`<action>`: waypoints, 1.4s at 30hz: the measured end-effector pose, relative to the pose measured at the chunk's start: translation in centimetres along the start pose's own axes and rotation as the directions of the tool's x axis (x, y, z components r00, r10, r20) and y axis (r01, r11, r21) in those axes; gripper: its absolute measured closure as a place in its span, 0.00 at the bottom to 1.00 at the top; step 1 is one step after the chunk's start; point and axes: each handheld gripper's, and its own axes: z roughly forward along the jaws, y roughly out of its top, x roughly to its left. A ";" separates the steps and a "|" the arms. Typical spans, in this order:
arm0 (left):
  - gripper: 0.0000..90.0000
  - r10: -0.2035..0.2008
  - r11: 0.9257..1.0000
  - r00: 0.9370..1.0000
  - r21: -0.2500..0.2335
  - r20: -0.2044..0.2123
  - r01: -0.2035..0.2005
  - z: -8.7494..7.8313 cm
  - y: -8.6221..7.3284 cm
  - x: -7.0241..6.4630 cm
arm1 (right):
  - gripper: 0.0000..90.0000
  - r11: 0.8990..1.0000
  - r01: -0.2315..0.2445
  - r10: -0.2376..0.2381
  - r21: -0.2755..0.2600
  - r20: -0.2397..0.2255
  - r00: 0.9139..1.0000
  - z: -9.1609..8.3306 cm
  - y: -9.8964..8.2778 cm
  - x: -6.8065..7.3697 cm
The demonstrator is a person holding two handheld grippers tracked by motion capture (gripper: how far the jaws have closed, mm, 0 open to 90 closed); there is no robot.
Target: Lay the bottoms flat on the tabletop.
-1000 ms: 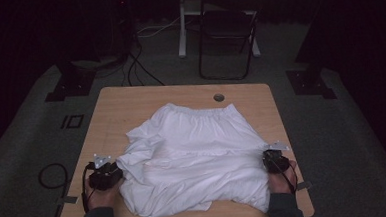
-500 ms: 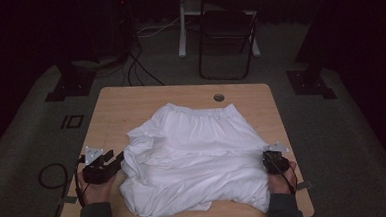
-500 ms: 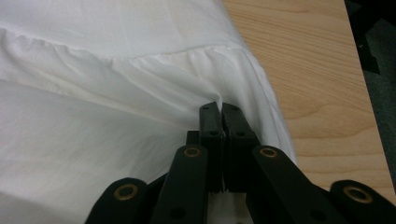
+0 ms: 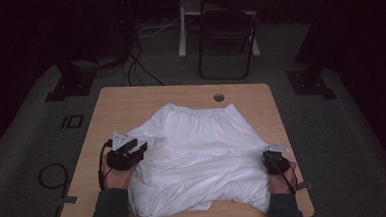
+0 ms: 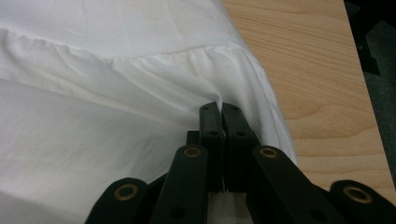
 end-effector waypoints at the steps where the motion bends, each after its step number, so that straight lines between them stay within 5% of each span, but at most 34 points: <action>1: 0.62 0.006 1.000 1.000 0.010 0.005 -0.007 0.5 0.0 -0.2 | 0.98 1.000 0.000 0.000 0.000 0.000 1.000 0.0 0.0 0.0; 11: 0.65 0.015 0.988 1.000 0.156 0.018 -0.017 4.5 -1.5 -0.6 | 0.98 1.000 0.000 0.000 -0.006 0.000 1.000 0.0 -0.1 0.0; 16: 0.66 0.036 0.975 0.998 0.222 -0.058 -0.022 5.7 -2.7 0.0 | 0.98 1.000 -0.001 0.001 -0.009 0.000 1.000 0.0 -0.1 0.0; 20: 0.68 0.076 0.966 0.989 0.256 -0.127 -0.041 6.1 -3.5 0.3 | 0.98 1.000 -0.002 0.002 -0.009 -0.001 1.000 0.0 -0.1 0.0; 23: 0.78 0.143 0.957 0.972 0.276 -0.185 -0.088 6.1 -3.9 0.1 | 0.98 1.000 -0.003 0.003 -0.009 -0.004 1.000 0.0 -0.2 -0.1; 25: 0.84 0.154 0.955 0.967 0.280 -0.201 -0.094 5.9 -4.0 0.2 | 0.98 1.000 -0.004 0.004 -0.010 -0.007 1.000 0.0 -0.2 -0.1; 31: 0.89 0.104 0.967 0.965 0.251 -0.240 -0.042 4.3 -4.9 1.7 | 0.98 1.000 -0.004 0.004 -0.012 -0.012 1.000 0.0 -0.2 -0.1; 35: 0.90 0.020 0.971 0.958 0.233 -0.286 0.050 2.4 -6.3 4.1 | 0.98 1.000 -0.003 0.003 -0.011 -0.012 1.000 0.0 -0.2 -0.1; 42: 0.90 -0.059 0.965 0.933 0.217 -0.356 0.144 -1.1 -8.9 7.6 | 0.98 1.000 0.006 -0.006 -0.010 -0.011 1.000 0.0 -0.2 -0.1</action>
